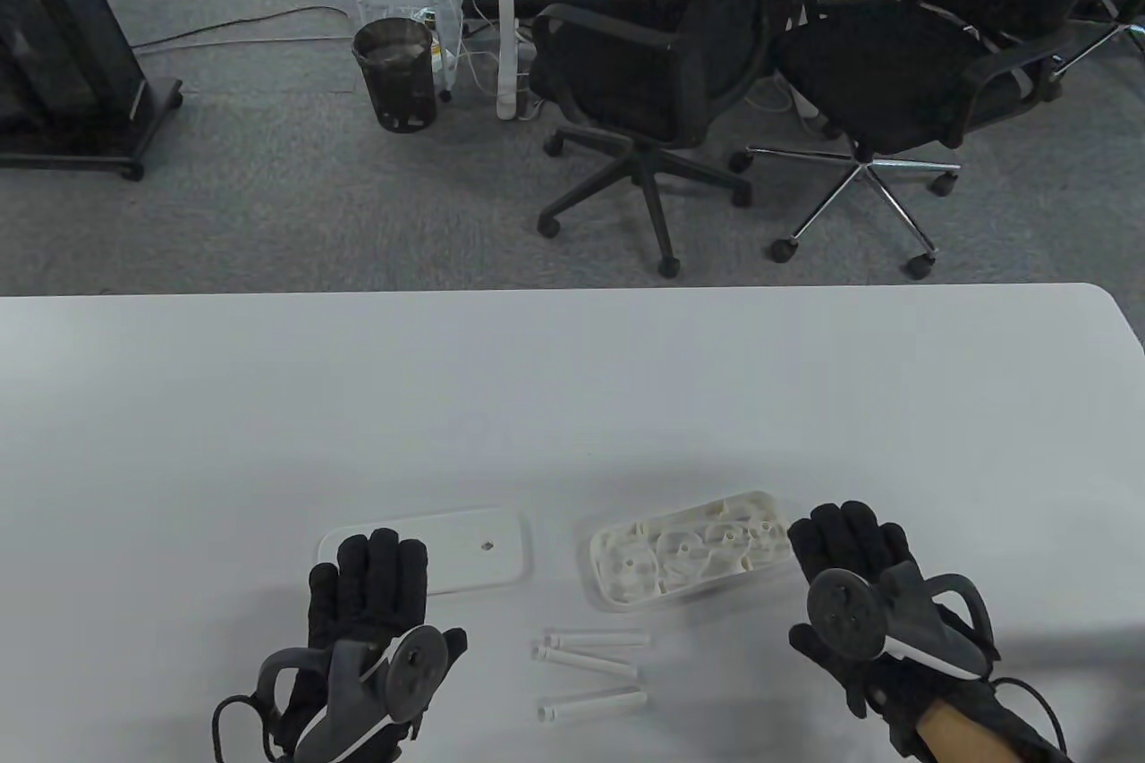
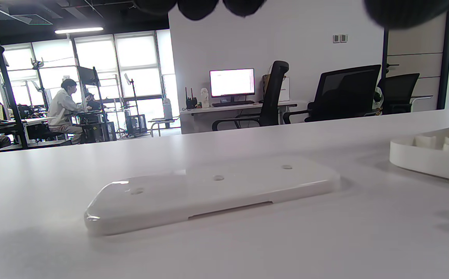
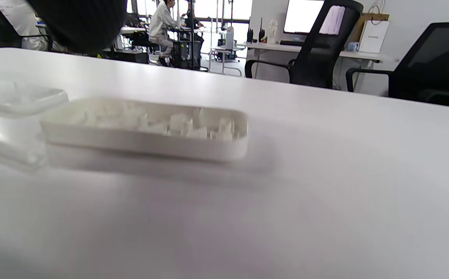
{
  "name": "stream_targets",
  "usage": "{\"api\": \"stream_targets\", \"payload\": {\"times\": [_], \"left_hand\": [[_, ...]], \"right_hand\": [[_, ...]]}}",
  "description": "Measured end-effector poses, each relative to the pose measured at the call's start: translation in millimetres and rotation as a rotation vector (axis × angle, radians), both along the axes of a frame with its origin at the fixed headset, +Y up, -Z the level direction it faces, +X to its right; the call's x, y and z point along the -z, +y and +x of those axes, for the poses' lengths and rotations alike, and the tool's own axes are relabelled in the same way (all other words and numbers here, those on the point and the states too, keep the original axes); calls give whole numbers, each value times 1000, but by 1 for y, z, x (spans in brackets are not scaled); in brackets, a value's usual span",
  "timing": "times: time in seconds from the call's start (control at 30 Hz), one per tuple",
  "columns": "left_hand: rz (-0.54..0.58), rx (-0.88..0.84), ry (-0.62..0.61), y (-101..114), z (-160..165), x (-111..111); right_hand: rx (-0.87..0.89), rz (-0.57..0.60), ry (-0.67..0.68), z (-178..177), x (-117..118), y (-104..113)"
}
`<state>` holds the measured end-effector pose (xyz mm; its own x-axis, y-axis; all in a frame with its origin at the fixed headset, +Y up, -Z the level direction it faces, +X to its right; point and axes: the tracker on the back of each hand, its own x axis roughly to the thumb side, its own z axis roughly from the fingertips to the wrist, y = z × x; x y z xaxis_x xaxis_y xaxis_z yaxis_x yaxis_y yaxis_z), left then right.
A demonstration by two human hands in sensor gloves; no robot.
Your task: Fit Hanoi Tower parts together into a complete Hanoi Tower
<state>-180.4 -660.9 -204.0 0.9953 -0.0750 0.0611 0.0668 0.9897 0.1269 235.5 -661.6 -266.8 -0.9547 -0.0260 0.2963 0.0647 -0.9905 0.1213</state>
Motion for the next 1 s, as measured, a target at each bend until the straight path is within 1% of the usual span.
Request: {"api": "stream_targets", "payload": {"times": [0.1, 0.13, 0.2, 0.27, 0.47, 0.5, 0.57, 0.67, 0.87, 1.0], "left_hand": [[-7, 12, -2, -1, 1, 0], [-9, 14, -3, -3, 1, 1], [-9, 12, -2, -3, 0, 1], [-3, 7, 1, -2, -1, 1], [-9, 8, 0, -3, -1, 1], [-8, 6, -2, -3, -1, 1], [-9, 7, -2, -4, -1, 2], [-12, 5, -4, -5, -1, 2], [-25, 5, -10, -8, -1, 4], [-40, 0, -7, -9, -1, 6]], "right_hand": [[6, 4, 22, 0, 15, 6], [6, 21, 45, 0, 19, 7], [10, 104, 97, -1, 26, 8], [-12, 117, 124, -3, 35, 6], [1, -24, 129, -5, 62, -20], [-8, -53, 135, -9, 67, -29], [-49, -114, 131, -12, 73, -40], [-87, -174, 115, -15, 82, -52], [-99, -240, 90, -17, 98, -67], [-99, -266, 92, -21, 104, -74]]}}
